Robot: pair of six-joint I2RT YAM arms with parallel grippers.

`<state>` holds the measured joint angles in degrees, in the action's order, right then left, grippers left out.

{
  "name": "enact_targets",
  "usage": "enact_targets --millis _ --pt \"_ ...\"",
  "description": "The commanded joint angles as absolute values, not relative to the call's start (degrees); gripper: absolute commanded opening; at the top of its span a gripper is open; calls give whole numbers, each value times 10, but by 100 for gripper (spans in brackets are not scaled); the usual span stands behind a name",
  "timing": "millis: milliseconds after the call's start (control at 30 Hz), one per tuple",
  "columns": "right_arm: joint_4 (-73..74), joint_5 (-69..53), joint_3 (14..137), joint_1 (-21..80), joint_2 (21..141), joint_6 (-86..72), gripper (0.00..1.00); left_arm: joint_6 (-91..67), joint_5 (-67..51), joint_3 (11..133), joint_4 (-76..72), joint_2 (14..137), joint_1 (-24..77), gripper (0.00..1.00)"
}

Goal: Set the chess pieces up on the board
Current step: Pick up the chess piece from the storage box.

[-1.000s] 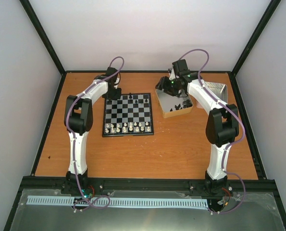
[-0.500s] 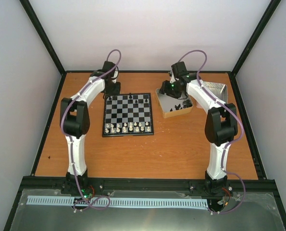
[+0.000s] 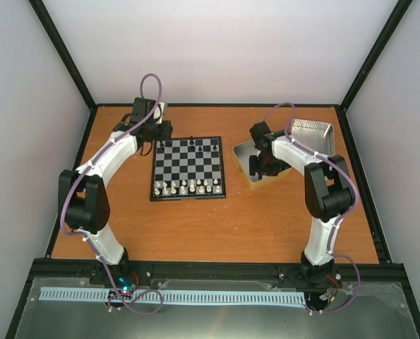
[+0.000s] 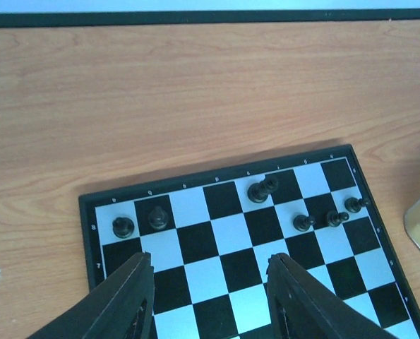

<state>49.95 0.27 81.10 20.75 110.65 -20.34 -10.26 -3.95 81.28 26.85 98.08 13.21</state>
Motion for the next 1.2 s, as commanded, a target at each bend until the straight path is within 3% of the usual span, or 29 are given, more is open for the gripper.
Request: enact_targets --millis 0,333,833,1167 --pt "522 32 772 230 1063 -217 56 -113 -72 802 216 976 128 46" --pt "516 24 710 268 1008 -281 57 -115 -77 799 212 979 128 46" --pt "436 99 826 190 1096 -266 58 -131 -56 764 201 930 127 51" --pt "476 -8 833 183 1127 -155 53 -138 -78 755 195 933 127 51"
